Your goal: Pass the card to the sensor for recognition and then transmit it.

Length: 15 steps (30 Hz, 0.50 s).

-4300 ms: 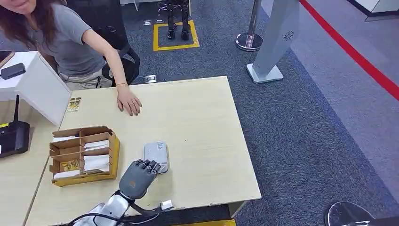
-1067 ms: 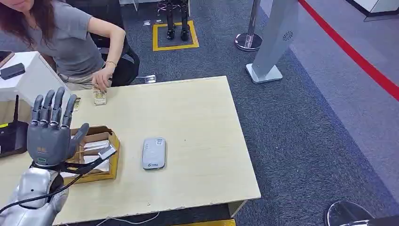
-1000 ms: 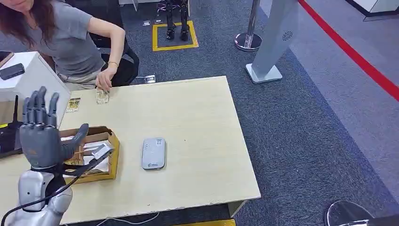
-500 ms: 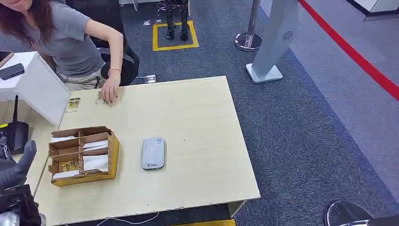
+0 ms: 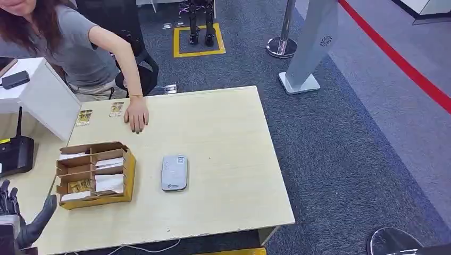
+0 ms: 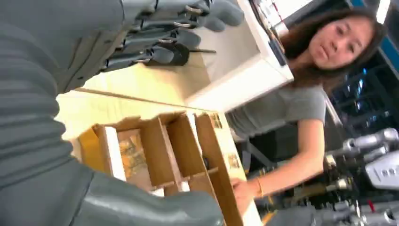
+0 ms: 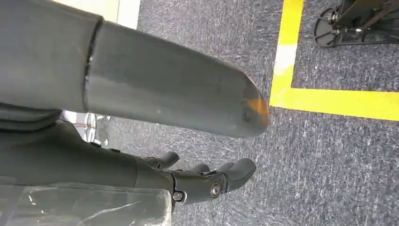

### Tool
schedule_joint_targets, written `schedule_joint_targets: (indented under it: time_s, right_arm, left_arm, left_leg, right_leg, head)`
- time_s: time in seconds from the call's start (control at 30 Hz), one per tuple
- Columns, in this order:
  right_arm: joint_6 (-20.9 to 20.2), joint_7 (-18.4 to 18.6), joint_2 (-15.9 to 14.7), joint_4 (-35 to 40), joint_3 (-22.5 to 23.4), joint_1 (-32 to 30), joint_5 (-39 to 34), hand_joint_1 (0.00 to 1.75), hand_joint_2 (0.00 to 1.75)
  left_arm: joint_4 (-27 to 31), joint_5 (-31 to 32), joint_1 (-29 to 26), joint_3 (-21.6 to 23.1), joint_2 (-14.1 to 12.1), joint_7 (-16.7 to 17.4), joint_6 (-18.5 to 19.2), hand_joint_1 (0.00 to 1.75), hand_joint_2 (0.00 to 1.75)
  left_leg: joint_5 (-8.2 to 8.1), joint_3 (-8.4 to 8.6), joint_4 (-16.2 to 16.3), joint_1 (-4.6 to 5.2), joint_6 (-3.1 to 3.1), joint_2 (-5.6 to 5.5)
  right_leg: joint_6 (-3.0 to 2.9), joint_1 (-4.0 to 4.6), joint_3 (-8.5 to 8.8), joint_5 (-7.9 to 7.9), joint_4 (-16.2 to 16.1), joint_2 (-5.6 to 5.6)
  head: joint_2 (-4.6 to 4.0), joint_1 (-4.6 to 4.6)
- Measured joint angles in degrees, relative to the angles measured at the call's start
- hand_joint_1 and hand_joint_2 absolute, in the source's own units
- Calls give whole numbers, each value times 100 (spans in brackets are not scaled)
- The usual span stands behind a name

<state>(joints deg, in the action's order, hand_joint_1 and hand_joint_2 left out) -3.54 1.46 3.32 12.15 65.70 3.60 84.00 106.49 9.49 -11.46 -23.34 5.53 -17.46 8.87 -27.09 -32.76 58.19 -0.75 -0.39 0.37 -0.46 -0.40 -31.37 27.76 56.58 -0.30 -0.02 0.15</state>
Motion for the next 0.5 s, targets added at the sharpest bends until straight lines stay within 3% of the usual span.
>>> schedule_joint_targets:
  time_s: [0.1, 0.3, 0.5]
  right_arm:
    - [2, 28, 7, 0, 24, -1, -15, 0, 0]
    - [33, 20, 31, 2, 94, 0, -15, 0, 0]
    - [68, -4, 39, 2, 100, -1, -13, 0, 0]
  left_arm:
    - [124, 426, -112, -13, 79, 2, -57, 0, 175]
    - [194, 2020, -214, -63, 240, 55, -396, 0, 175]
    - [194, 2476, -214, -63, 310, 100, -550, 0, 175]
  left_leg:
    - [0, 0, 0, -1, 0, -1]
    - [1, 1, 0, -2, -1, -1]
    - [1, 2, 0, -1, -1, -1]
  right_leg:
    - [0, 0, 1, 0, 0, 0]
    - [0, 1, 1, 0, 1, -1]
    - [0, 1, 0, 0, 0, 0]
  head:
    - [0, 2]
    - [0, 0]
    - [-2, 2]
